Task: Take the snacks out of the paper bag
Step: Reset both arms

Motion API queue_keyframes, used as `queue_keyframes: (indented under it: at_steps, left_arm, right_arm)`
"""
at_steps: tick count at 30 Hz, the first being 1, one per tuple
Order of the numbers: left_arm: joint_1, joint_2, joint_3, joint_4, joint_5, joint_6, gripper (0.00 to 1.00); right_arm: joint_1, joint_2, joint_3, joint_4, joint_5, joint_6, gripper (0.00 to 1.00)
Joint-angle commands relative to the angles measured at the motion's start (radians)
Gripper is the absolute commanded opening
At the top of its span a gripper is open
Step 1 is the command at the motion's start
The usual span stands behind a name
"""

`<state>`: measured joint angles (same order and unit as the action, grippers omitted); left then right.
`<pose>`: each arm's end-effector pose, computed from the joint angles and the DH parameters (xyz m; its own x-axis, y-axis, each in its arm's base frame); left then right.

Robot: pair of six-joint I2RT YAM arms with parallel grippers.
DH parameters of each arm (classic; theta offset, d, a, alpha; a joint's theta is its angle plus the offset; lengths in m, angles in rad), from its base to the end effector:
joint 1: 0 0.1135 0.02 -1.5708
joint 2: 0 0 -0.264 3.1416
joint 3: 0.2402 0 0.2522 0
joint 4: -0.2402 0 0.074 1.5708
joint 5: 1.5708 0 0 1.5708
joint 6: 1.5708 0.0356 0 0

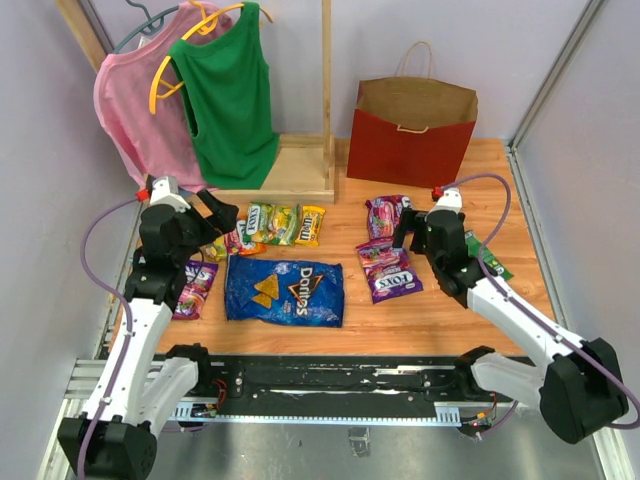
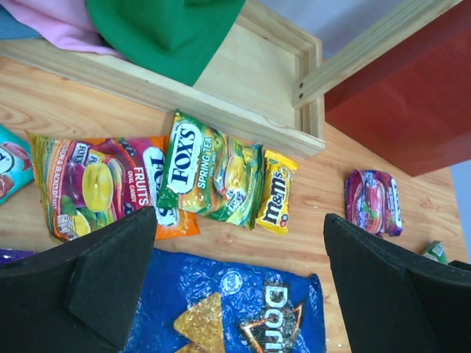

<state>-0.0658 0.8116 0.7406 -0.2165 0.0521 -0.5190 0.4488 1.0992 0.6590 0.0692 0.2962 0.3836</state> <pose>0.1914 -0.0145 0.3164 -0.3030 -0.4764 -0.8254 -0.0400 0.8717 -0.4885 0.2279 0.0982 0.2594 -0.3665 0.2208 -0.9038 -0.0353 0.9674 0.2507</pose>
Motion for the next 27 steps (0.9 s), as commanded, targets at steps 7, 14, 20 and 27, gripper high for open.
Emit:
queue_keyframes:
  at_steps: [7, 14, 20, 27]
  left_arm:
    - [0.011, -0.036, 0.019, -0.026, -0.001, 0.047, 1.00]
    - [0.011, -0.048, 0.032, -0.042, -0.013, 0.055, 1.00]
    - [0.011, -0.040, 0.038, -0.052, -0.042, 0.078, 1.00]
    - [0.011, -0.064, 0.048, -0.038, -0.035, 0.102, 1.00]
  right_arm:
    - [-0.016, -0.064, -0.057, 0.065, 0.053, -0.016, 0.98]
    - [-0.016, -0.042, -0.056, 0.066, 0.053, -0.010, 0.98]
    - [-0.015, -0.003, -0.045, 0.078, 0.036, 0.004, 0.98]
    - [-0.014, -0.010, -0.077, 0.144, 0.007, -0.023, 0.98]
